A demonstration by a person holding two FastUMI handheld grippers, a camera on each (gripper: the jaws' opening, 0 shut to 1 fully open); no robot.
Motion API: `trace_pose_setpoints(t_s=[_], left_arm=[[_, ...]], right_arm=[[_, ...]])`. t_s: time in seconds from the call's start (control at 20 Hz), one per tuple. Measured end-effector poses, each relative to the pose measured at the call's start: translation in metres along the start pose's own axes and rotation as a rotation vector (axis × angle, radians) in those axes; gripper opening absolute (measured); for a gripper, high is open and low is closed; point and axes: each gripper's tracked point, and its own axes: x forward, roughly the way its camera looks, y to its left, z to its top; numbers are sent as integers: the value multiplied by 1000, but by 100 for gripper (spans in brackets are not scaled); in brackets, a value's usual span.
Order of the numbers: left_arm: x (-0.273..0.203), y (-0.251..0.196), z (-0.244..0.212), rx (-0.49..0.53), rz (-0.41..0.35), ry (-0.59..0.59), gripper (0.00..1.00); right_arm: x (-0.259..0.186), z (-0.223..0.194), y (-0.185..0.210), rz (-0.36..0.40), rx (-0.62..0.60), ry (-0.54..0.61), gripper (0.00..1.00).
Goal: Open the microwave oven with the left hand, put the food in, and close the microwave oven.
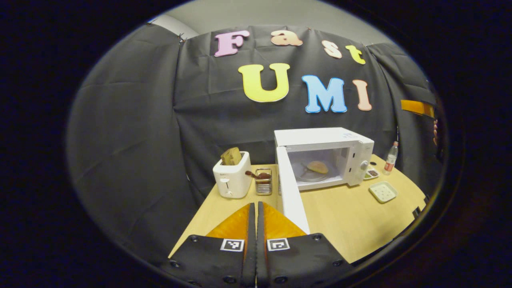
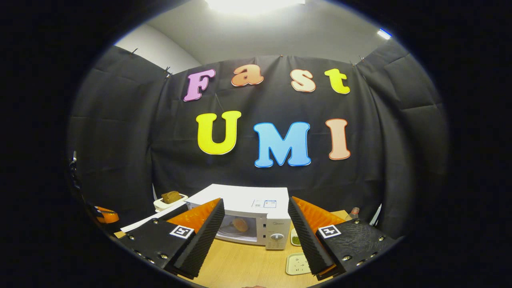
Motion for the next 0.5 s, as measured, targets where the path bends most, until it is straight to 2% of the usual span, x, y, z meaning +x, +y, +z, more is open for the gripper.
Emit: trace_pose_setpoints(t_s=[0.2, 0.3, 0.5], left_arm=[[3, -12, -21, 6, -24, 47, 7], [3, -26, -23, -20, -62, 53, 7], [2, -62, -24, 4, -135, 67, 8]], right_arm=[[0, 0, 0, 13, 1, -2, 97], [0, -3, -2, 10, 5, 6, 97], [2, -5, -12, -7, 28, 14, 97]])
